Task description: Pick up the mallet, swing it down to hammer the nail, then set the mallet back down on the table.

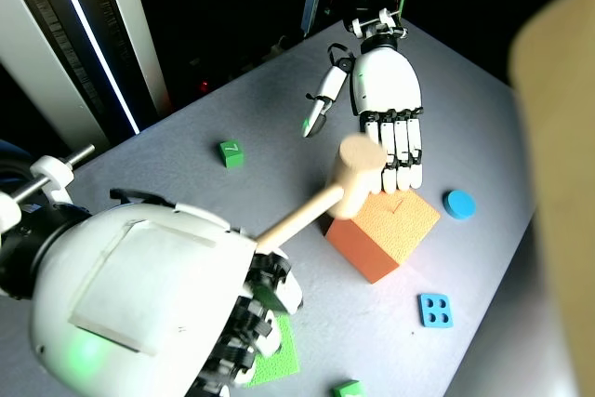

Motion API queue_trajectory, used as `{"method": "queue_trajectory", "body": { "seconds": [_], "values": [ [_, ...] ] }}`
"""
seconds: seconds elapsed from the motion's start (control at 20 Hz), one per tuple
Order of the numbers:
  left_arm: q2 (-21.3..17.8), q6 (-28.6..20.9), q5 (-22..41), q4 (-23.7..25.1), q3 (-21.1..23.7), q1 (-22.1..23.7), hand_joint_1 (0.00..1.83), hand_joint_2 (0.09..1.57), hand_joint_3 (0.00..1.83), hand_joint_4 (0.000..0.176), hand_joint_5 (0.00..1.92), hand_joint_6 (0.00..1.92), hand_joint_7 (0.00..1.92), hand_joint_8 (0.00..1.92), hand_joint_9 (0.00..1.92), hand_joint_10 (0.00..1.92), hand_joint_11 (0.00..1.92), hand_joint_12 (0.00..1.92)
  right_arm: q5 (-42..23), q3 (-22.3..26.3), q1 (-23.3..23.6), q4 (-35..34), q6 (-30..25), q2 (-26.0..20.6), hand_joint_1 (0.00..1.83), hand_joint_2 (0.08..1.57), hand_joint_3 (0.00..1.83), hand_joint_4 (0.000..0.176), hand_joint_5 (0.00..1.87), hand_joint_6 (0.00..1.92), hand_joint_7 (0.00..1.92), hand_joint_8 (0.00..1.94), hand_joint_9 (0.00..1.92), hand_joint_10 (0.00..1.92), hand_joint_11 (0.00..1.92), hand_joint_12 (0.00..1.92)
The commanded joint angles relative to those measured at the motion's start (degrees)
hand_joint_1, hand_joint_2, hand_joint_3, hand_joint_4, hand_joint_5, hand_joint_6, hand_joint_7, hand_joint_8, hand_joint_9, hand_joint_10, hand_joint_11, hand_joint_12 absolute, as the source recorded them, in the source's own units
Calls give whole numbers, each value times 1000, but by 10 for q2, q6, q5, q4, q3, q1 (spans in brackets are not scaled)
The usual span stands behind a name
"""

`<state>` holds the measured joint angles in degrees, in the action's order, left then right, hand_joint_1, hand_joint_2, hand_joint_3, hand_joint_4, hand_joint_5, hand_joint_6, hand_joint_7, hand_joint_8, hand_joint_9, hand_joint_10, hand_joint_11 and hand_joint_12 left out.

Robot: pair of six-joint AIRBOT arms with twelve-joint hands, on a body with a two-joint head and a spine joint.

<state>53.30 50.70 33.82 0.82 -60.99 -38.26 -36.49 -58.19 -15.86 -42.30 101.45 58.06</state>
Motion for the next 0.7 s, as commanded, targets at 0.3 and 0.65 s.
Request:
{"method": "queue_trajectory", "body": {
  "seconds": [0.3,0.65],
  "values": [
    [0,-4,36,2,2,-3,0,1142,0,0,74,3,116,4,98,2,44,64,-60,-18,27,6,40,62,495,1563,28,176,1388,1921,1616,1941,1737,1921,1909,1921],
    [3,-4,36,2,2,-2,0,1148,2,0,72,3,93,0,74,0,37,68,-70,-61,44,4,52,129,545,1561,0,176,1374,1921,1615,1941,1722,1921,1887,1921]
  ]
}}
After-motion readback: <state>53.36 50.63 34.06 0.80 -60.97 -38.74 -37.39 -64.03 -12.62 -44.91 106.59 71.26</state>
